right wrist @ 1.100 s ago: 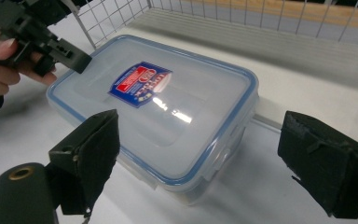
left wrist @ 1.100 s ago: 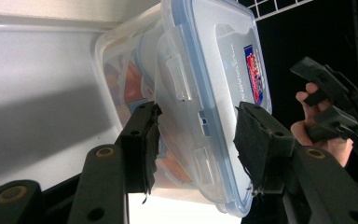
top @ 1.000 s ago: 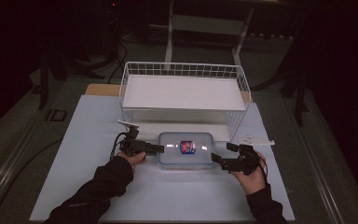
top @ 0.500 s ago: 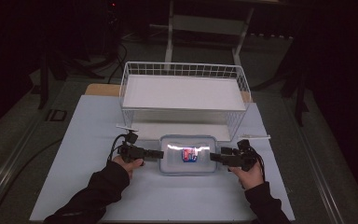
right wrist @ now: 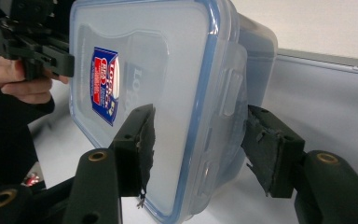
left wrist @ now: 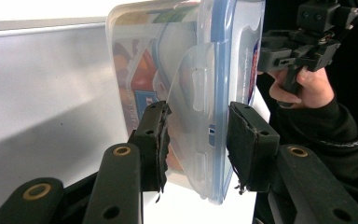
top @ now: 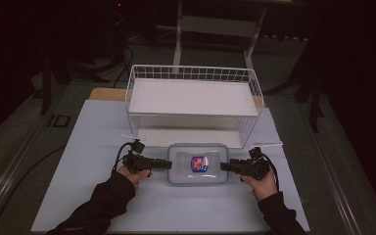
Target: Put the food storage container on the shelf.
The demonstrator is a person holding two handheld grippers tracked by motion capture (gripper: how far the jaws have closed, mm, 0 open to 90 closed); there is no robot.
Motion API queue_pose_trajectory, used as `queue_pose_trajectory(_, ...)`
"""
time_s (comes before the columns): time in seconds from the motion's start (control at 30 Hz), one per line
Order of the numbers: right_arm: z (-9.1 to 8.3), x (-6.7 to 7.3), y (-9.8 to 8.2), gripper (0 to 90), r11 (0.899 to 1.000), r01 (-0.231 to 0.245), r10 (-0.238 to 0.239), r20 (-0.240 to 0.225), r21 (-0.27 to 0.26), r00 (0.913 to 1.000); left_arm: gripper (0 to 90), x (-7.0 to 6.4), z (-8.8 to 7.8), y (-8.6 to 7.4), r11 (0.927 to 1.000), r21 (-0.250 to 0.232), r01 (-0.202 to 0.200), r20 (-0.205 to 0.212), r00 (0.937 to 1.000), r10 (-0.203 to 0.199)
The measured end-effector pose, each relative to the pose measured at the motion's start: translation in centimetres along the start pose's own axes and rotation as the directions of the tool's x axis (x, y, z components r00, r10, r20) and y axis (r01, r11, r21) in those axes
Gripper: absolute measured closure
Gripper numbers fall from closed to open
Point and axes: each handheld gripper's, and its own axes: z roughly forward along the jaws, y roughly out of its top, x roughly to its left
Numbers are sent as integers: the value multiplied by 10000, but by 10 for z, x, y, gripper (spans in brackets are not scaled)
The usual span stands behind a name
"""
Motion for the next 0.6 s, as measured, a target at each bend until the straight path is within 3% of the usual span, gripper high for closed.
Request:
queue_pose_trajectory(0.27,-3,8,-3,461,9999,147,-148,226,55,9996,585,-16,-3,0,9961,-181,-866,-754,9935,850)
queue_pose_trajectory(0.43,-6,8,2,462,9990,353,-346,246,-286,9991,584,-21,-5,5,9927,-308,-1169,-897,9894,1137)
queue_pose_trajectory(0.6,-6,10,13,463,9959,722,-702,384,-553,9968,582,-20,-7,13,9841,-708,-1632,-1075,9820,1551)
